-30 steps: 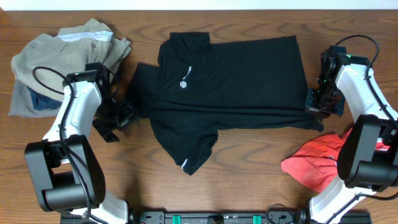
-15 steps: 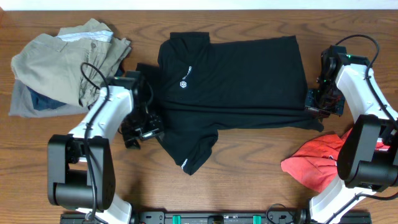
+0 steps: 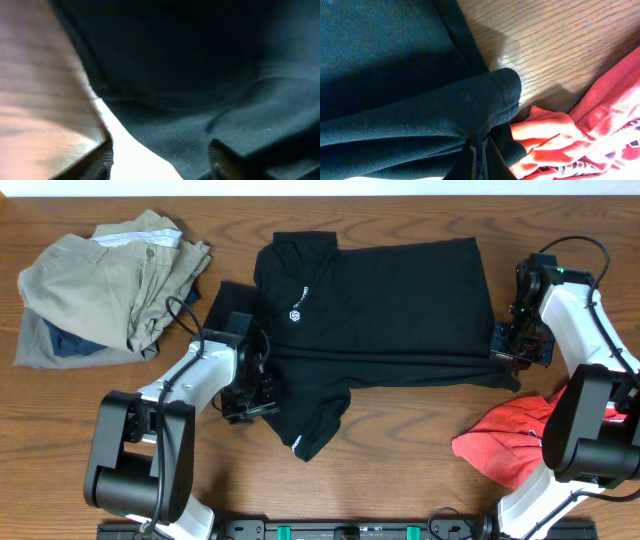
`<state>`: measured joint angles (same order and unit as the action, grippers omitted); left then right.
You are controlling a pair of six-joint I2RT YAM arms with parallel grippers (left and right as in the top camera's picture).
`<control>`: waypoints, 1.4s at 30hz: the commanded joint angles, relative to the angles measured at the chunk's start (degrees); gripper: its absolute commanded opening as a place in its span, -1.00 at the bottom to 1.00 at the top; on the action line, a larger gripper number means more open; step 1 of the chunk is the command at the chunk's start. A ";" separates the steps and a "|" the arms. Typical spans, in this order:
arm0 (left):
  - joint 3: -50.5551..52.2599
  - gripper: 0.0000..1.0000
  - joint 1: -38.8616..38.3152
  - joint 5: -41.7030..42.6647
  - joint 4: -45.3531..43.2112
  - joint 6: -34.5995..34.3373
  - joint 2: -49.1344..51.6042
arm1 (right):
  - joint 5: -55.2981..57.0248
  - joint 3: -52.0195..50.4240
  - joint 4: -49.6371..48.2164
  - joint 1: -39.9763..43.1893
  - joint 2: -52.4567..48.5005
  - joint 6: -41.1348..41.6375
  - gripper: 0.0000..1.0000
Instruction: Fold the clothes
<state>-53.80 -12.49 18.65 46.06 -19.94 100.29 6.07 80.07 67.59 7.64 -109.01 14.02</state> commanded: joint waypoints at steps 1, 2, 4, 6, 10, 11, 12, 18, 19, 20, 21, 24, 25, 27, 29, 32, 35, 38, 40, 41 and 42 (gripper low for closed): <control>0.72 -0.15 -0.13 0.39 -0.39 0.15 0.00 | 1.42 -0.26 0.15 -0.07 1.38 0.72 -0.98; 0.72 -0.29 -0.13 0.42 -0.57 0.15 0.00 | 1.42 -0.28 0.17 -0.07 1.38 0.72 -0.97; 0.72 -0.53 -0.13 0.39 -0.68 0.15 0.00 | 1.44 -0.28 0.17 -0.04 1.38 0.72 -0.98; 0.72 -0.88 -0.13 0.39 -0.76 0.17 0.00 | 1.46 -0.26 0.37 -0.04 1.38 0.72 -0.98; 0.63 -0.88 -0.07 0.33 -0.79 0.22 0.00 | 2.08 -0.26 0.72 -0.02 1.38 0.70 -0.97; 0.55 -0.88 0.00 0.13 -0.76 0.28 -0.02 | 2.47 -0.26 0.81 0.00 1.38 0.70 -0.97; 0.33 -0.88 0.24 0.15 -0.70 0.90 -0.13 | 3.15 -0.26 1.03 0.07 1.38 0.70 -0.98; -1.49 -0.88 4.35 0.13 2.34 1.99 -4.90 | 3.80 -0.26 2.84 1.42 1.38 0.72 -0.98; -1.62 -0.88 5.42 0.15 3.06 2.23 -6.54 | 3.69 -0.26 3.23 1.75 1.40 0.79 -0.98; -1.64 -0.88 6.75 0.15 3.91 2.36 -8.68 | 3.56 -0.26 3.65 2.23 1.44 1.01 -0.98; -1.64 -0.88 8.22 0.17 4.92 2.38 -11.08 | 3.56 -0.26 4.02 2.71 1.44 1.42 -0.97; -1.64 -0.88 12.26 0.31 7.69 2.82 -18.14 | 2.56 -0.26 4.83 3.98 1.44 1.38 -0.97; -1.64 -0.88 13.25 0.44 8.39 2.82 -20.15 | 2.14 -0.26 5.14 4.22 1.44 1.38 -0.97; -1.64 -0.88 14.91 1.18 9.88 3.04 -24.59 | 1.29 -0.26 5.75 4.31 1.44 1.20 -0.97; -1.64 -0.88 15.69 2.58 10.93 3.45 -28.13 | -0.61 -0.26 6.40 4.24 1.55 0.44 -0.97; -1.64 -0.88 15.69 2.82 12.61 3.45 -31.21 | -3.17 -0.26 7.30 4.24 2.14 -0.33 -0.98; -1.64 -0.88 15.69 2.80 14.51 3.45 -32.83 | -3.87 -0.26 8.48 4.24 3.30 -0.42 -0.98; -1.62 -0.88 15.69 2.95 14.78 3.43 -33.09 | -3.76 -0.26 9.14 4.24 4.52 -0.87 -0.97; -1.60 -0.87 15.69 4.17 14.82 3.43 -32.63 | -3.50 -0.26 8.87 4.24 4.79 -0.85 -0.97; -1.53 -0.88 15.67 4.94 14.80 3.43 -32.35 | -3.52 -0.26 8.46 4.24 4.79 -0.85 -0.97; -1.44 -0.87 15.63 5.35 14.75 3.43 -31.85 | -3.50 -0.26 8.28 4.24 4.76 -0.83 -0.98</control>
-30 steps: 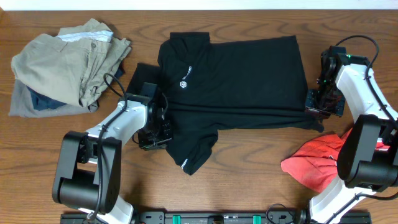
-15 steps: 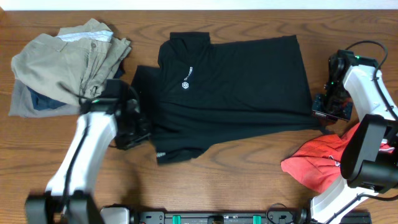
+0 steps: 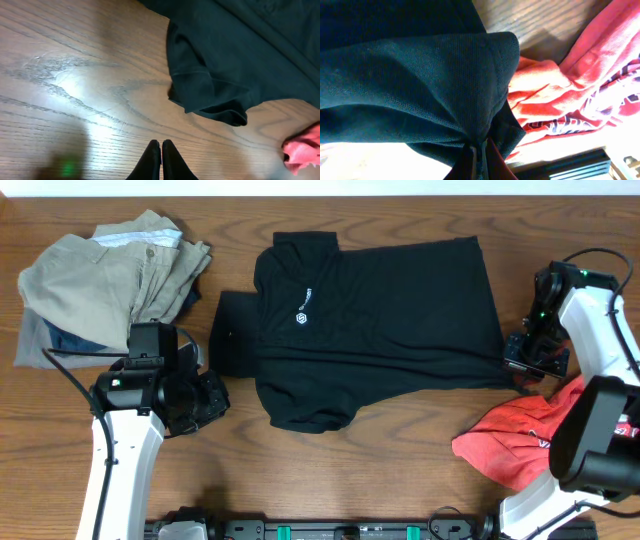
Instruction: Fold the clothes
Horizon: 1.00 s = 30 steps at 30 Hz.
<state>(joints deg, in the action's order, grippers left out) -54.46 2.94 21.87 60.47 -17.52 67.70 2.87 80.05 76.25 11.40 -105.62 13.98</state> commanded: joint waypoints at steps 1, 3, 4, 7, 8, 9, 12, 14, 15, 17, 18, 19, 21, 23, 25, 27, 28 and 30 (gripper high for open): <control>-0.61 -0.80 0.09 2.12 0.22 1.01 1.33 | -0.33 -0.24 -0.46 0.46 1.38 -0.79 -0.97; -0.07 -0.42 0.09 2.14 -0.70 1.01 2.67 | -0.35 -0.24 -0.85 0.48 1.38 -0.76 -0.97; 0.22 -0.30 0.09 2.14 -1.46 1.01 3.56 | -0.37 -0.24 -1.05 0.46 1.38 -0.74 -0.97; 0.90 -0.15 0.09 2.19 -3.76 1.01 6.75 | -0.37 -0.24 -1.27 0.42 1.38 -0.74 -0.98; 1.01 -0.13 -0.11 2.19 -4.50 1.01 7.89 | -0.37 -0.24 -1.27 0.42 1.38 -0.74 -0.98; 1.01 -0.12 -0.48 2.21 -5.33 1.03 9.31 | -0.37 -0.24 -1.22 0.42 1.38 -0.74 -0.98; 1.01 -0.09 -2.34 2.21 -8.00 1.03 13.40 | -0.37 -0.24 -1.25 0.42 1.38 -0.74 -0.98; 1.01 -0.07 -4.17 2.21 -10.19 1.03 16.24 | -0.37 -0.24 -1.25 0.42 1.38 -0.74 -0.97; 1.01 -0.07 -5.31 2.40 -11.37 1.03 17.75 | -0.37 -0.24 -1.25 0.42 1.38 -0.72 -0.97; 1.01 -0.07 -7.45 2.86 -13.11 0.98 20.37 | -0.35 -0.24 -1.22 0.42 1.38 -0.74 -0.97; 1.01 -0.07 -8.57 2.97 -13.86 0.98 21.68 | -0.35 -0.24 -1.22 0.42 1.38 -0.74 -0.98; 1.01 -0.07 -9.42 2.97 -14.38 0.96 22.73 | -0.35 -0.24 -1.20 0.42 1.38 -0.76 -0.97; 1.01 -0.07 -10.97 2.97 -15.21 0.07 25.03 | -0.35 -0.24 -1.22 0.42 1.38 -0.74 -0.97; 1.01 -0.07 -11.89 2.71 -15.69 -0.46 26.95 | -0.33 -0.24 -1.22 0.42 1.38 -0.76 -0.97; 1.01 -0.07 -12.39 2.58 -15.87 -1.22 28.63 | -0.33 -0.24 -1.25 0.44 1.38 -0.76 -0.97; 1.01 -0.07 -12.74 2.58 -15.85 -1.57 29.94 | -0.33 -0.24 -1.25 0.44 1.38 -0.76 -0.97; 1.01 -0.07 -12.92 2.60 -15.85 -1.66 30.53 | -0.33 -0.24 -1.25 0.44 1.38 -0.76 -0.97; 1.01 -0.07 -13.25 2.60 -16.02 -1.68 31.17 | -0.33 -0.24 -1.27 0.44 1.38 -0.76 -0.98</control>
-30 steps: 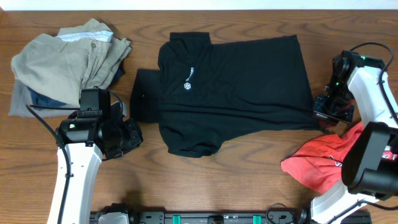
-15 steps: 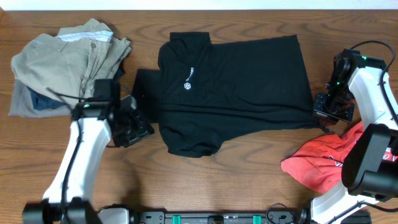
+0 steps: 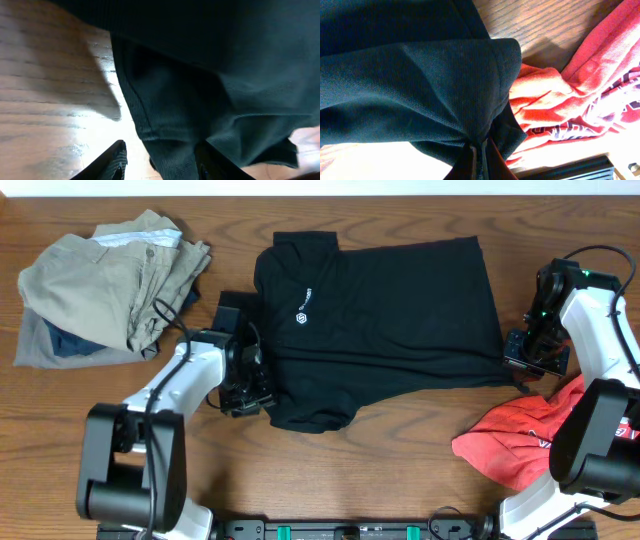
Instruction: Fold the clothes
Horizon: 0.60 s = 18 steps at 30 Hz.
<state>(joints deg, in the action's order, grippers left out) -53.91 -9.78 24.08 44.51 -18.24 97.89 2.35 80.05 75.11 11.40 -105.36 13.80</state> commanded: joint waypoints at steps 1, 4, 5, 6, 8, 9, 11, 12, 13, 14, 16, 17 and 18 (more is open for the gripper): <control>0.46 -0.07 -0.72 0.39 -0.20 -1.14 1.07 | 0.17 -0.24 -0.11 0.42 1.11 -0.59 -0.97; 0.46 -0.07 -1.36 0.39 -1.11 -1.70 1.07 | 0.20 -0.24 -0.11 0.42 1.11 -0.59 -0.98; 0.46 -0.07 -1.57 0.39 -1.44 -2.19 1.07 | 0.17 -0.24 -0.13 0.42 1.11 -0.57 -0.97; 0.46 -0.08 -1.84 0.39 -1.75 -2.58 1.07 | 0.20 -0.24 -0.11 0.44 1.11 -0.59 -0.97; 0.46 -0.17 -2.40 0.37 -2.21 -3.34 1.07 | 0.20 -0.24 -0.11 0.44 1.11 -0.59 -0.97; 0.46 -0.29 -2.69 0.39 -2.32 -3.50 1.09 | 0.20 -0.24 -0.11 0.44 1.11 -0.59 -0.97; 0.46 -0.63 -3.28 0.37 -2.47 -3.50 1.07 | 0.20 -0.24 -0.09 0.44 1.11 -0.59 -0.97; 0.46 -0.84 -3.43 0.37 -2.45 -3.50 1.07 | 0.20 -0.24 -0.09 0.44 1.11 -0.59 -0.97; 0.46 -0.88 -3.50 0.37 -2.43 -3.50 1.07 | 0.20 -0.24 -0.11 0.42 1.11 -0.59 -0.97; 0.46 -0.88 -3.48 0.37 -2.40 -3.52 1.07 | 0.20 -0.24 -0.11 0.44 1.11 -0.59 -0.97; 0.44 -0.88 -3.45 0.37 -1.90 -3.96 0.92 | 0.22 -0.24 -0.13 0.44 1.11 -0.59 -0.97; 0.42 -0.87 -3.37 0.39 -1.25 -3.96 0.70 | 0.22 -0.24 -0.11 0.44 1.11 -0.59 -0.97; 0.26 -0.88 -3.26 0.37 -0.11 -3.91 0.33 | 0.44 -0.24 -0.11 0.44 1.11 -0.61 -0.97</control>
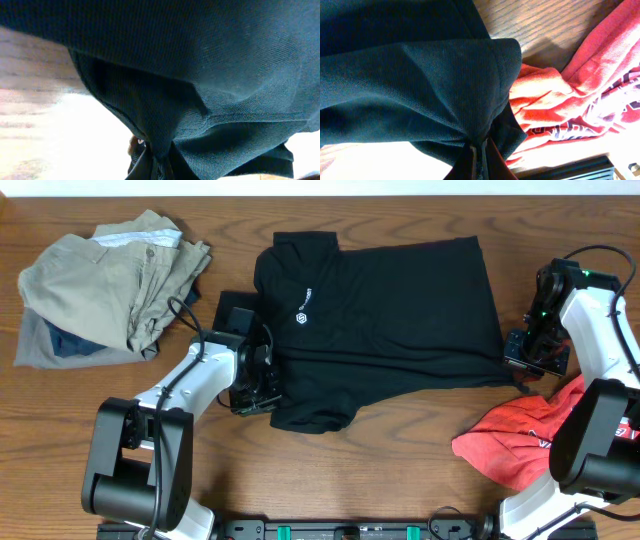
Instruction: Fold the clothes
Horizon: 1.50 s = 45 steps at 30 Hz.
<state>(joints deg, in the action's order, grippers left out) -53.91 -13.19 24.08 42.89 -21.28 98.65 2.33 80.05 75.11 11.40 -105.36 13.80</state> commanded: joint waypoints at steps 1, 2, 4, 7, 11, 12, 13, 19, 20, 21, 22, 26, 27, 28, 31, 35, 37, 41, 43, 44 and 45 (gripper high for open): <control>0.00 -0.88 0.33 0.37 3.08 -0.68 -1.03 | 0.81 -0.24 -0.09 0.44 1.11 -0.63 -0.97; -0.52 -0.88 0.70 0.39 5.57 0.39 -2.05 | 1.66 -0.24 -0.07 0.44 1.11 -0.66 -0.98; -1.73 -0.88 1.68 0.37 9.84 2.91 -4.59 | 3.43 -0.24 -0.04 0.55 1.11 -0.66 -0.97; -3.87 -0.88 4.07 0.39 15.96 5.86 -9.73 | 3.65 -0.24 -0.09 0.59 1.14 -2.19 -0.98; -4.94 -0.88 7.87 0.39 20.98 6.91 -17.53 | 3.63 -0.24 0.26 0.61 1.73 -2.27 -0.97; -4.94 -0.88 8.52 0.37 21.59 6.91 -19.04 | 3.56 -0.24 0.31 0.61 2.10 -2.23 -0.97; -4.94 -0.88 9.01 0.39 22.25 6.91 -20.33 | 3.43 -0.24 0.33 0.61 2.45 -2.23 -0.97; -4.94 -0.88 9.62 0.39 25.18 6.88 -24.15 | 3.02 -0.24 1.84 0.59 4.26 -2.12 -0.98; -4.94 -0.87 9.62 0.39 25.49 6.88 -24.17 | 3.02 -0.24 2.01 0.61 4.26 -2.12 -0.98; -4.94 -0.88 9.64 0.37 25.55 6.88 -24.17 | 3.02 -0.24 1.88 0.59 4.26 -2.12 -0.97; -4.94 -0.88 9.64 0.37 25.16 6.88 -24.17 | 3.04 -0.24 1.36 0.59 4.26 -2.12 -0.97; -4.94 -0.88 9.64 0.37 19.30 5.84 -24.09 | 2.64 -0.24 -4.50 0.57 4.26 -2.14 -0.98; -4.94 -0.88 9.64 0.37 17.07 5.22 -23.93 | 1.79 -0.24 -6.47 0.57 4.26 -2.36 -0.98; -4.94 -0.88 9.64 0.35 15.23 4.61 -23.69 | 0.98 -0.24 -8.26 0.55 4.26 -2.60 -0.98; -4.92 -0.88 9.64 0.35 9.53 2.69 -21.73 | -0.70 -0.24 -12.63 0.50 4.11 -3.41 -0.97; -4.87 -0.88 9.64 0.35 4.09 1.42 -17.20 | -0.81 -0.26 -15.58 0.20 3.98 -3.69 -0.98; -4.87 -0.87 9.64 0.35 1.03 1.01 -14.53 | -0.90 -0.26 -16.92 -0.22 3.98 -3.87 -0.99; -4.87 -0.88 9.66 -0.13 -4.70 -0.85 -9.97 | -0.90 -0.26 -19.67 -1.40 3.98 -6.51 -0.97; -4.87 -0.88 9.66 -0.76 -7.50 -2.23 -8.50 | -0.85 -0.26 -20.92 -2.08 3.98 -7.72 -0.97; -4.87 -0.88 9.66 -0.76 -8.85 -2.25 -8.00 | -0.85 -0.26 -21.59 -2.38 3.98 -8.33 -0.97; -4.87 -0.88 9.66 -0.83 -10.16 -2.91 -7.72 | -0.85 -0.26 -22.29 -2.62 3.98 -8.50 -0.98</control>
<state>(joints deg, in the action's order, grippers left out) -58.28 -3.84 24.43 34.59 -21.82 90.13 0.95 79.85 53.91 9.98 -102.24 8.10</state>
